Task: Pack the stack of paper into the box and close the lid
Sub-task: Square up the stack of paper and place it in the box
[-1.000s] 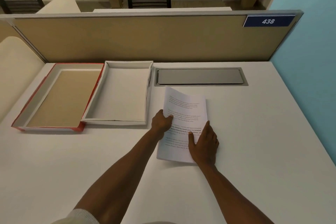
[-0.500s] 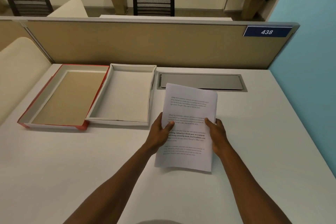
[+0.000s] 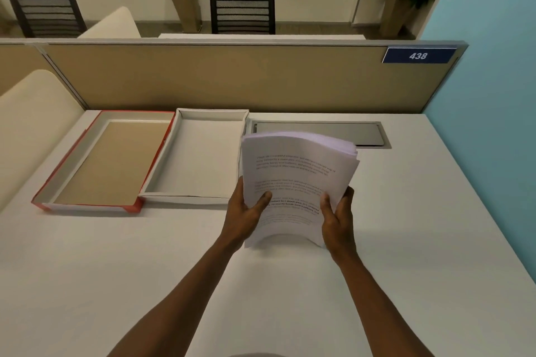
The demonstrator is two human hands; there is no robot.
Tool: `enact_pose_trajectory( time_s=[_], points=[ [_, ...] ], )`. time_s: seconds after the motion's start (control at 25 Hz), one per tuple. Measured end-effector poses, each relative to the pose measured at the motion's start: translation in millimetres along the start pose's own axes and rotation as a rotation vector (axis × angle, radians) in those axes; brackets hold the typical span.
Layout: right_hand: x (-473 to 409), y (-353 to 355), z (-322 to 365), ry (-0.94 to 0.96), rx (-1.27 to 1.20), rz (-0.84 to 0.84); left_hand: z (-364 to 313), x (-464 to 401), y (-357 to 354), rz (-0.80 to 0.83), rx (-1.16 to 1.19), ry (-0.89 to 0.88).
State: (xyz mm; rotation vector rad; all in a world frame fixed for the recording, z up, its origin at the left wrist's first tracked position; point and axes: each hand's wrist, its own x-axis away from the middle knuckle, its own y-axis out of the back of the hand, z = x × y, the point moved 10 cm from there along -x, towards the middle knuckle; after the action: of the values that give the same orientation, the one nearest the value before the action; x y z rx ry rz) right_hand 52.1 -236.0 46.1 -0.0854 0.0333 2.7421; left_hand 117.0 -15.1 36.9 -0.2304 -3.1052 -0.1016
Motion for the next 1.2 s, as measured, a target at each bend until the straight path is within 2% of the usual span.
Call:
enact_pose_trajectory(
  time_s=[0.16, 0.32, 0.52, 0.84, 1.0, 1.2],
  points=[
    [2, -1, 0, -0.017, 0.014, 0.022, -3, -6, 13, -0.035, 0.061, -0.014],
    [1, -4, -1, -0.029, 0.115, 0.035, -10, -2, 9, -0.072, -0.040, -0.051],
    [16, 1, -2, -0.022, 0.119, 0.013, -16, 17, 12, -0.090, -0.114, -0.119],
    [21, 6, 1, -0.049, 0.108, 0.057, -2, 22, 16, -0.054, -0.065, -0.041],
    [24, 7, 0, -0.040, 0.123, 0.050, -11, 27, 13, -0.050, -0.134, -0.061],
    [34, 6, -15, -0.036, 0.252, 0.136, 13, 32, 19, 0.014, -0.244, -0.030]
  ],
)
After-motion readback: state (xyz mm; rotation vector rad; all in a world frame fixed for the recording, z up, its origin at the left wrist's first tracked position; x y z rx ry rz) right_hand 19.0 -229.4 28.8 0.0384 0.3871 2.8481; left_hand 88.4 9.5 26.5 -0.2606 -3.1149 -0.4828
